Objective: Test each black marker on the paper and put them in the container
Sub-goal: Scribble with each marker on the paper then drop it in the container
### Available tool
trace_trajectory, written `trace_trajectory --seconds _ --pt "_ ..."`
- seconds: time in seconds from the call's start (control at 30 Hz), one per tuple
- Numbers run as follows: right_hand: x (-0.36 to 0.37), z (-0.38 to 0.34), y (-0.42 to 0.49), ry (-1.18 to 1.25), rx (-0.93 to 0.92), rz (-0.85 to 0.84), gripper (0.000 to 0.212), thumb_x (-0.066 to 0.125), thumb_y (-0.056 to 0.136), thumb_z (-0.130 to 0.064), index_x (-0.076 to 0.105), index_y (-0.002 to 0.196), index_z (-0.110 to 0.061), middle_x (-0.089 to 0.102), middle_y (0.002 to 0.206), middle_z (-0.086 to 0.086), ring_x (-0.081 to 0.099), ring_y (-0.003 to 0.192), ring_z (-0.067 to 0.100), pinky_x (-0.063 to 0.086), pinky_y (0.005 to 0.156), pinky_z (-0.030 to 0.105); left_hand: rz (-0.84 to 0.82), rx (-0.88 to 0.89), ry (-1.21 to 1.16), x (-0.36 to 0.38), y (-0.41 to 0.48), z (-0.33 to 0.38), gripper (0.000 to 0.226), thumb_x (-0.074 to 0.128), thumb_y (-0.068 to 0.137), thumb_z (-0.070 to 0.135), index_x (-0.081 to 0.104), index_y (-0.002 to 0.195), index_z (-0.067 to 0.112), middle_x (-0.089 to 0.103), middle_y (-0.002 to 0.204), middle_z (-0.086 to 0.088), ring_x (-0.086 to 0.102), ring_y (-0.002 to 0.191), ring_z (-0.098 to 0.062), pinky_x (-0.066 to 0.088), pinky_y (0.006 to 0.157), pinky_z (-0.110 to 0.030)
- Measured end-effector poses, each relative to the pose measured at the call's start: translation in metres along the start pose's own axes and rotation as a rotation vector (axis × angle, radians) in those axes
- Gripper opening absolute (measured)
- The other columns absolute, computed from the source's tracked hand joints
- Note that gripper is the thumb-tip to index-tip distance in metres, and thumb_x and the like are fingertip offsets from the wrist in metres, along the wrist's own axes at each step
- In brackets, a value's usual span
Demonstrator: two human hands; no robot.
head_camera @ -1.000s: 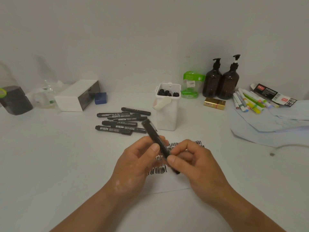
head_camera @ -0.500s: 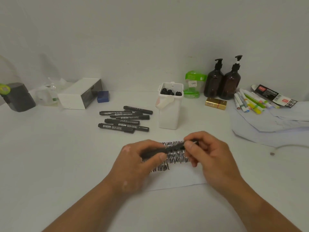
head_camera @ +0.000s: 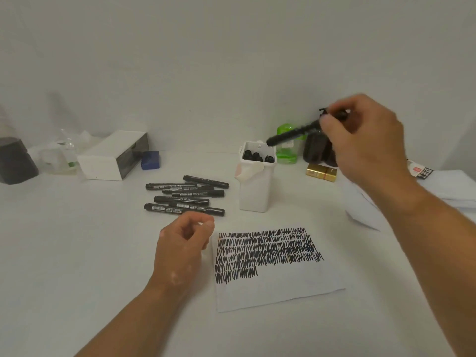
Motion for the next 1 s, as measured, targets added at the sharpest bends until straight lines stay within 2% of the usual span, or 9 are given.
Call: trace_trajectory --seconds 0.07,0.13,0.27,0.4,0.53,0.73,0.9,1.0 --pt "0.022 -0.020 0.026 -0.150 -0.088 -0.074 0.013 0.068 0.090 -0.039 0.070 0.100 -0.032 0.060 0.072 -0.024 0.060 0.070 0.001 0.048 0.082 0.026 0.006 0.006 0.009 -0.001 0.000 0.002 0.015 0.068 0.076 0.038 0.075 0.083 0.026 0.051 0.054 0.003 0.048 0.053 -0.009 0.041 0.055 -0.013" --pt "0.050 -0.030 0.045 -0.257 -0.141 -0.165 0.014 0.066 0.092 -0.038 0.070 0.103 -0.030 0.065 0.082 -0.016 0.059 0.078 0.008 0.044 0.078 0.023 0.010 0.004 0.010 -0.002 0.000 0.002 0.012 0.067 0.078 0.034 0.075 0.083 0.026 0.050 0.053 0.003 0.047 0.053 -0.009 0.041 0.054 -0.012" --pt "0.103 -0.025 0.060 -0.455 -0.196 -0.342 0.015 0.063 0.094 -0.034 0.069 0.107 -0.029 0.070 0.105 0.000 0.062 0.092 0.021 0.056 0.083 0.037 0.011 0.003 0.014 -0.003 0.000 0.001 0.013 0.067 0.078 0.034 0.075 0.083 0.026 0.050 0.052 0.003 0.047 0.051 -0.007 0.039 0.053 -0.010" --pt "0.143 -0.012 0.056 -0.565 -0.196 -0.511 0.020 0.062 0.093 -0.025 0.070 0.112 -0.027 0.067 0.120 0.003 0.061 0.105 0.025 0.055 0.089 0.039 0.018 -0.006 0.012 -0.003 0.001 0.000 0.013 0.066 0.077 0.035 0.074 0.081 0.025 0.050 0.051 0.003 0.046 0.051 -0.007 0.038 0.053 -0.011" --pt "0.175 0.002 0.040 -0.626 -0.169 -0.707 0.027 0.052 0.096 -0.018 0.072 0.114 -0.023 0.069 0.122 0.004 0.062 0.108 0.026 0.055 0.092 0.038 0.013 -0.012 -0.009 -0.002 0.001 0.000 0.014 0.067 0.077 0.034 0.074 0.081 0.023 0.051 0.052 0.002 0.046 0.052 -0.009 0.039 0.053 -0.011" --pt "0.200 0.020 0.018 -0.788 -0.187 -0.885 0.032 0.046 0.098 -0.015 0.075 0.112 -0.013 0.072 0.116 0.010 0.064 0.103 0.033 0.055 0.090 0.042 0.009 -0.020 0.000 -0.001 0.001 0.000 0.013 0.067 0.076 0.035 0.074 0.079 0.025 0.051 0.053 0.003 0.047 0.051 -0.007 0.040 0.053 -0.011" --pt "0.202 0.032 0.015 -0.778 -0.159 -0.924 0.035 0.041 0.101 -0.016 0.073 0.113 -0.012 0.070 0.116 0.011 0.063 0.103 0.034 0.054 0.093 0.043 0.012 -0.026 0.002 -0.002 0.001 0.000 0.013 0.067 0.076 0.035 0.074 0.079 0.025 0.052 0.053 0.003 0.048 0.051 -0.005 0.040 0.052 -0.010" --pt "0.187 0.026 0.028 -0.674 -0.146 -0.777 0.032 0.042 0.101 -0.020 0.073 0.105 -0.013 0.072 0.110 0.008 0.062 0.099 0.032 0.052 0.084 0.037 0.014 -0.030 -0.001 -0.002 0.001 0.001 0.013 0.067 0.076 0.034 0.074 0.078 0.024 0.052 0.052 0.003 0.047 0.050 -0.006 0.039 0.052 -0.010"
Point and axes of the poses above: each hand's wrist, its own y-axis towards the middle knuckle, its own x-axis out of the palm, z = x × y, the point moved 10 cm from there along y, towards the middle knuckle
